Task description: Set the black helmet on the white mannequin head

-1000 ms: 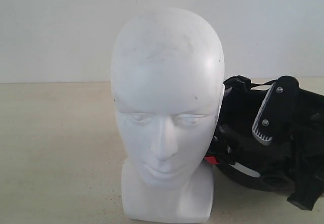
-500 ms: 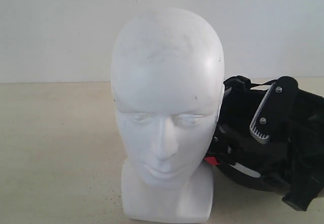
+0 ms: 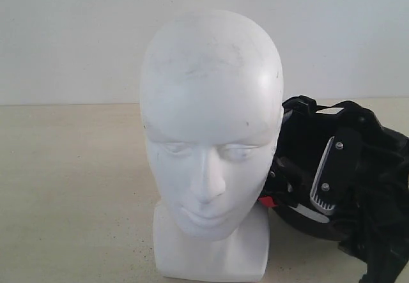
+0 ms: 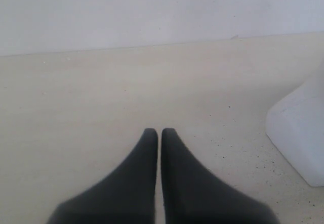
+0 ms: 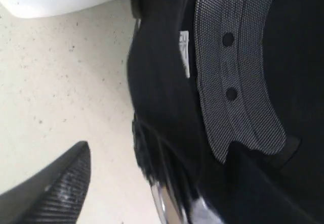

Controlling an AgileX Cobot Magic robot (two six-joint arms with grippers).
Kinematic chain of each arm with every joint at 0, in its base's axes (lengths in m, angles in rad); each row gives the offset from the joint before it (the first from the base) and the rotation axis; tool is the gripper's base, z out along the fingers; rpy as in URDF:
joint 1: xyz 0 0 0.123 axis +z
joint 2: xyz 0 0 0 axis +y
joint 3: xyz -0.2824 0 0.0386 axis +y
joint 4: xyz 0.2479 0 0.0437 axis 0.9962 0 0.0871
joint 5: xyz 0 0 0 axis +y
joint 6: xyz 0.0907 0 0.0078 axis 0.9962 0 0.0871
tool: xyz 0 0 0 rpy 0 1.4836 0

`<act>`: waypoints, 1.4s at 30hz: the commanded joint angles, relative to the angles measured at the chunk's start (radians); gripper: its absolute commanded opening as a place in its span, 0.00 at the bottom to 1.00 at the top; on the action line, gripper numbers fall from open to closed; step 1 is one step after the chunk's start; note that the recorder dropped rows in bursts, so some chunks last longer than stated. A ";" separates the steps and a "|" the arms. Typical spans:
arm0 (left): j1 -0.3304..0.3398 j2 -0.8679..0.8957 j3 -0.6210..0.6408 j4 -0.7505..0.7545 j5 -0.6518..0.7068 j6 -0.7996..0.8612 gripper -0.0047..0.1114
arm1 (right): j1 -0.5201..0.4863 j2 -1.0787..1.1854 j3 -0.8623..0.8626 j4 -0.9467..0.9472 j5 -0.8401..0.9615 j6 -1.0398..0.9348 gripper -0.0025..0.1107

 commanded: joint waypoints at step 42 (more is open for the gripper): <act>0.002 -0.003 0.003 -0.007 0.001 -0.011 0.08 | 0.000 0.162 0.005 -0.158 -0.088 0.073 0.18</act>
